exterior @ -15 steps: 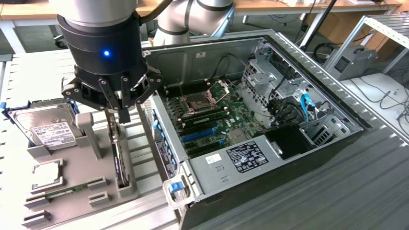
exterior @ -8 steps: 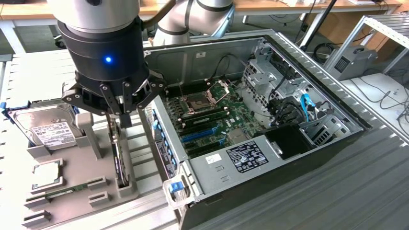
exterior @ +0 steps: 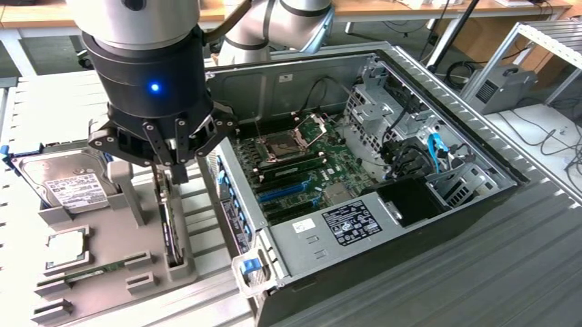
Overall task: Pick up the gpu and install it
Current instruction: 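Reach for the gpu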
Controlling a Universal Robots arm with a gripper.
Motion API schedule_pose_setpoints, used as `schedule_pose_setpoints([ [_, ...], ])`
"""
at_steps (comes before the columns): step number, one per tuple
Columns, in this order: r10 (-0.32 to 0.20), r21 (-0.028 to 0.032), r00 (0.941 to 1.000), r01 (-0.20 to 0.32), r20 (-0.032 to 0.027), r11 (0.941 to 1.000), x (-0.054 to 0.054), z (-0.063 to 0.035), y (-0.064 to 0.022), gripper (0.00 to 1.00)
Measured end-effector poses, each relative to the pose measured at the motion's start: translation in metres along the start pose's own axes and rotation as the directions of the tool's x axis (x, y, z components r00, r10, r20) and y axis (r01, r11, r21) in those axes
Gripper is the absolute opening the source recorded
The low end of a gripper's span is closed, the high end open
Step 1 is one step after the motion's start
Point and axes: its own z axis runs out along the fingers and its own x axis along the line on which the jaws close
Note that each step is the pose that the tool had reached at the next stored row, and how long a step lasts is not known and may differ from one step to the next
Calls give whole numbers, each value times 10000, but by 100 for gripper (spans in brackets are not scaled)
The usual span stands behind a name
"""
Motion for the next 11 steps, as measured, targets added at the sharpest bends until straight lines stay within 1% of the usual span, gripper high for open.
schedule_pose_setpoints([
  [11, 0, 5, 10000, 0, 0, 10000, -3, 0, -44, 11],
])
